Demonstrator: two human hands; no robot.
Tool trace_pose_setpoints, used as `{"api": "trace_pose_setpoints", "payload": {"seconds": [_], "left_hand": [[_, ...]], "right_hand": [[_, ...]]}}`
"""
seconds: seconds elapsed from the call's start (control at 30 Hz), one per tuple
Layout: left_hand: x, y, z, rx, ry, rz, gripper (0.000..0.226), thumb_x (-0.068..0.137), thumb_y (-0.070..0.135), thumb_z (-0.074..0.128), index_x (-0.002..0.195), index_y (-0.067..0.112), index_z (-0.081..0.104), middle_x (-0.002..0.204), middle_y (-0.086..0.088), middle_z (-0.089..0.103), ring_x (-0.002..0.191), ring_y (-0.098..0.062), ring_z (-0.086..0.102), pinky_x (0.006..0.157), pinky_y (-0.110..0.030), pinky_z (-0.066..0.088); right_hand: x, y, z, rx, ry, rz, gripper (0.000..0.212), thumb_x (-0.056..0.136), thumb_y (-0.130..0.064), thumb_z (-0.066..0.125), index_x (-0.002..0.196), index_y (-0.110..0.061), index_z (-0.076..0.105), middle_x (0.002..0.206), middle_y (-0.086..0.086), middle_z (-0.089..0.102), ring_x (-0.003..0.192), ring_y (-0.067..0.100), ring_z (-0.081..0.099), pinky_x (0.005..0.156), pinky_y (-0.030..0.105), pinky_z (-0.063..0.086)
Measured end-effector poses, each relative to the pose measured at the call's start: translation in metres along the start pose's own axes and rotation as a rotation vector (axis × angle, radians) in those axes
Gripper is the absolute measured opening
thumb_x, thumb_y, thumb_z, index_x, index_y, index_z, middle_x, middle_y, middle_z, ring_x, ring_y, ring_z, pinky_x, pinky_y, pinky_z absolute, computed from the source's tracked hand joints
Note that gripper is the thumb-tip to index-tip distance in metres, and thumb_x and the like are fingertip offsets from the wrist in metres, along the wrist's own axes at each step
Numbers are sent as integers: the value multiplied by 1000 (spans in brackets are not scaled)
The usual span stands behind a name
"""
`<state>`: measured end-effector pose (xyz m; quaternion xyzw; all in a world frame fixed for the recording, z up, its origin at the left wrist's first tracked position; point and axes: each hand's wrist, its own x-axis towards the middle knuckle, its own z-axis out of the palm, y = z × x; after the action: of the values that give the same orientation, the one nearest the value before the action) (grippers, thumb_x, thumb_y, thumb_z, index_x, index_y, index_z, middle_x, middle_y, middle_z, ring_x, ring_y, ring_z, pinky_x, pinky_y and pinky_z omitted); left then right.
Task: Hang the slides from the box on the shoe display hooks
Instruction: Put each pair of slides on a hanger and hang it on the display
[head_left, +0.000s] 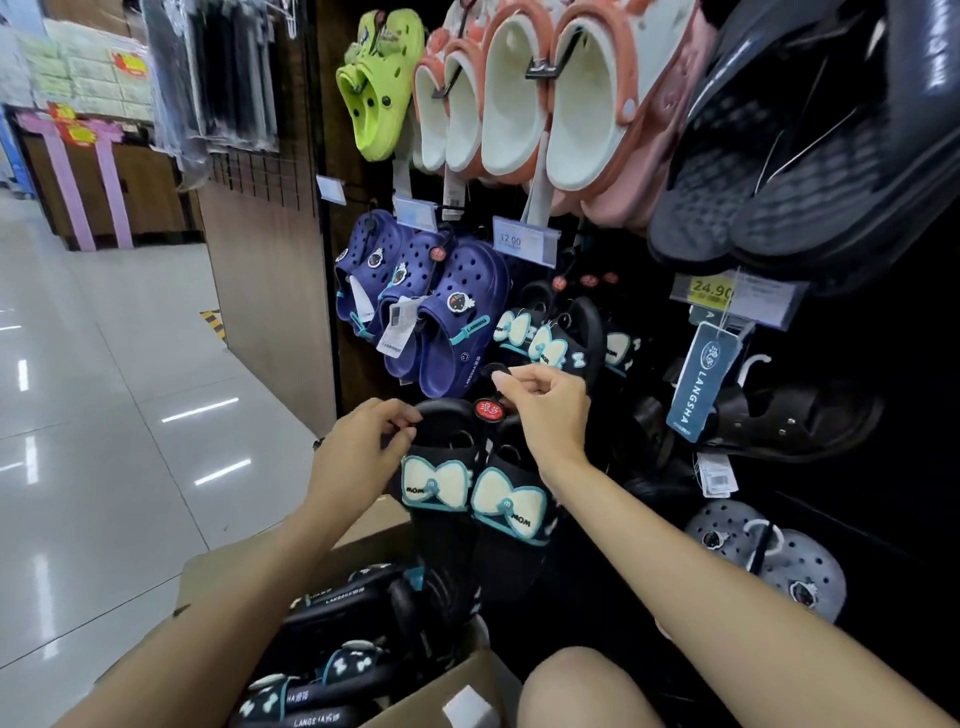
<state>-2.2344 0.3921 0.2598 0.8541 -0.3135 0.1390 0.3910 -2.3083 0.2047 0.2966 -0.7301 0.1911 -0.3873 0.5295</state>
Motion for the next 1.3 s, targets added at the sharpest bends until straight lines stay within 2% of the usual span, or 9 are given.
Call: {"api": "trace_pose_setpoints", "payload": {"seconds": [0.1, 0.17, 0.37, 0.47, 0.57, 0.77, 1.03, 1.17, 1.3], "left_hand": [[21, 11, 1, 17, -65, 36, 18, 92, 23, 62, 107, 32, 66, 99, 11, 64, 93, -10, 60, 79, -32, 49], [31, 19, 3, 35, -76, 46, 16, 92, 25, 62, 104, 33, 66, 97, 14, 64, 92, -9, 61, 81, -36, 52], [67, 37, 12, 43, -33, 53, 13, 91, 25, 59, 93, 37, 64, 87, 19, 67, 86, -4, 63, 74, -33, 51], [82, 46, 19, 62, -55, 66, 12, 93, 27, 57, 97, 35, 64, 90, 20, 66, 87, -3, 60, 70, -29, 47], [95, 50, 27, 62, -69, 109, 11, 93, 30, 57, 99, 36, 64, 92, 17, 64, 89, -5, 61, 73, -33, 52], [118, 62, 42, 6, 87, 92, 9, 93, 30, 57, 96, 33, 65, 87, 19, 63, 81, -6, 61, 69, -34, 53], [145, 44, 67, -11, -30, 84, 21, 94, 43, 53, 112, 37, 62, 106, 15, 64, 89, -7, 63, 76, -40, 55], [157, 41, 74, -56, -34, 97, 24, 94, 45, 51, 115, 37, 60, 107, 14, 62, 91, -10, 63, 80, -43, 54], [167, 41, 80, -71, -14, 94, 21, 95, 41, 53, 114, 33, 60, 108, 7, 60, 92, -16, 62, 82, -45, 53]], "right_hand": [[22, -8, -12, -22, 44, 2, 14, 74, -35, 80, 69, -24, 73, 58, -15, 65, 71, 11, 67, 85, 42, 57], [33, -12, -16, -29, 41, 0, 16, 73, -37, 80, 65, -25, 72, 58, -14, 66, 71, 12, 68, 84, 43, 57], [66, -27, -24, -2, 73, 37, 13, 69, -37, 81, 71, -25, 76, 64, -10, 72, 70, 14, 73, 83, 47, 59], [84, -32, -28, 26, 128, 79, 11, 69, -34, 81, 71, -24, 77, 63, -10, 72, 68, 15, 73, 80, 47, 60], [103, -36, -28, 61, 166, 114, 7, 71, -29, 81, 70, -24, 76, 61, -9, 72, 69, 16, 73, 80, 44, 61], [133, -43, -23, 88, 199, 117, 8, 73, -26, 80, 78, -21, 78, 58, -10, 71, 64, 15, 73, 73, 36, 62], [169, -38, -21, 126, 261, 157, 6, 77, -22, 78, 73, -19, 75, 70, -3, 74, 71, 20, 74, 76, 37, 61], [182, -41, -18, 148, 268, 145, 9, 83, -21, 75, 75, -17, 74, 71, -2, 73, 74, 23, 73, 77, 35, 60], [192, -41, -10, 150, 267, 128, 10, 84, -18, 73, 74, -19, 74, 65, -1, 71, 63, 17, 69, 71, 35, 60]]}}
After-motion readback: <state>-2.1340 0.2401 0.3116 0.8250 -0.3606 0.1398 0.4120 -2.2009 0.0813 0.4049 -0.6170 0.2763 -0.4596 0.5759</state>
